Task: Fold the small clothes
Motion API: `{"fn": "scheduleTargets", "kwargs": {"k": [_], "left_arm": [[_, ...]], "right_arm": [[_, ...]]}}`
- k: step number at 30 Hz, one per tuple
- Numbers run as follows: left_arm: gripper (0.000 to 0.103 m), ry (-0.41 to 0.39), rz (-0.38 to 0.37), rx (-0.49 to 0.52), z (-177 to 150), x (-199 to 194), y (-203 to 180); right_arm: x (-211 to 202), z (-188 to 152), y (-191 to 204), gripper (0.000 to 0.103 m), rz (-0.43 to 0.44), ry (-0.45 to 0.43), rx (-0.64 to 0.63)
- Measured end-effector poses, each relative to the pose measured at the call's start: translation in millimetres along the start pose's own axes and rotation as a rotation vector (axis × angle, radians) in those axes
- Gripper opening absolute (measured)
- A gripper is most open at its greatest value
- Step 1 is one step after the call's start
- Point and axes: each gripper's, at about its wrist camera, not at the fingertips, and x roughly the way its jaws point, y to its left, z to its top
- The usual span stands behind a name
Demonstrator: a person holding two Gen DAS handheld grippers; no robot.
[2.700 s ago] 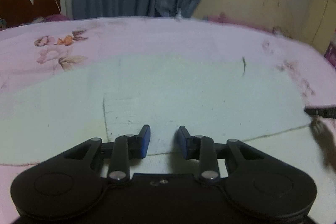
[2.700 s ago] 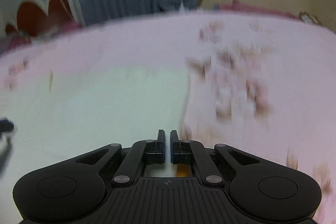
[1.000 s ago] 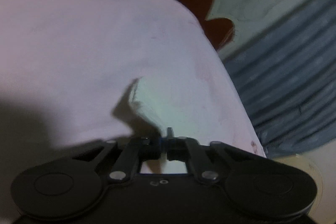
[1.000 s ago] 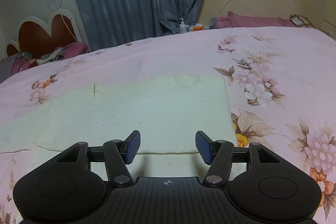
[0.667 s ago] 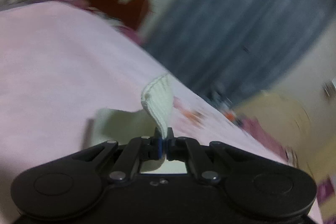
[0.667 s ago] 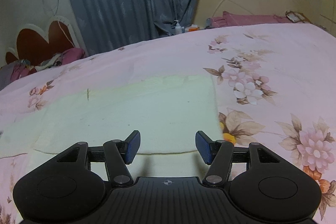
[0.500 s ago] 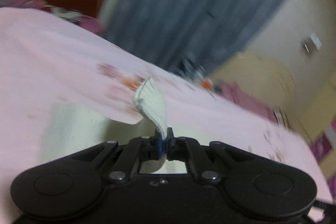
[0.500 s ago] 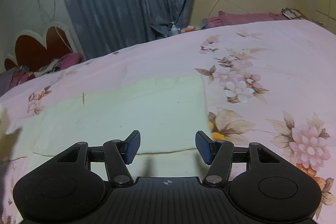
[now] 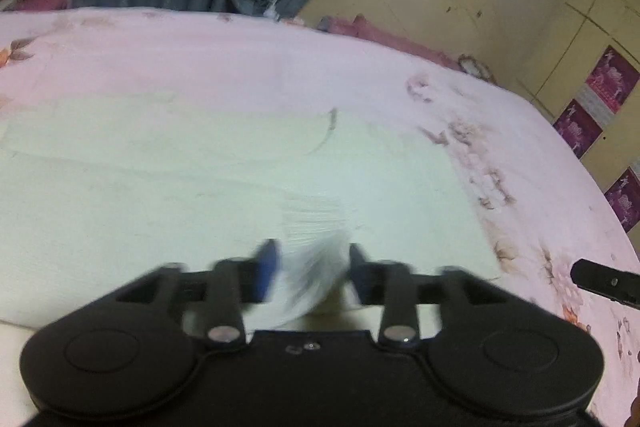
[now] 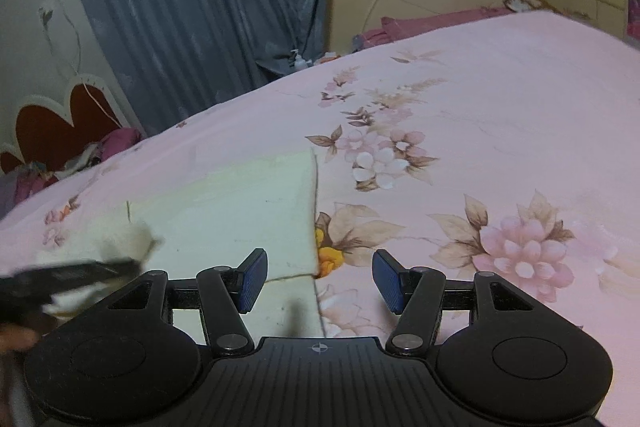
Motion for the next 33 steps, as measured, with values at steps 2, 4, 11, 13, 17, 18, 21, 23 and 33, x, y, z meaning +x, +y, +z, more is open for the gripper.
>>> {"fn": "scheduleTargets", "kwargs": {"k": [2,4,11,13,17,18,21,23,33], "left_arm": [[0.052,-0.027,0.0,0.01,-3,-12,-3],[0.052,-0.07,0.037,0.016,-5,-33,-2],[0.052,-0.131,0.307,-0.058,-39,-125,65],[0.051,-0.099,0.362,-0.124,-53,-137,95],[0.051,-0.086,0.35,-0.215,-56,-136,123],[0.051,-0.083,0.326,-0.231,-56,-133,127],[0.051,-0.072,0.34,-0.22,-53,-122,133],[0.051,-0.085,0.34,-0.234,-51,-115,135],[0.049,-0.067,0.381,-0.132,-41,-97,129]], "right_arm": [[-1,3,-3,0.059,0.025,0.005,0.011],[0,4,0,0.059,0.059,0.006,0.022],[36,8,46,0.058,0.245,0.072,0.035],[54,7,63,0.043,0.283,0.108,0.025],[89,0,92,0.035,0.3,0.179,0.019],[95,-1,97,0.035,0.298,0.189,0.014],[112,-4,112,0.035,0.295,0.236,0.002],[120,-7,122,0.035,0.275,0.251,-0.032],[120,-5,142,0.003,0.279,0.206,-0.139]]}}
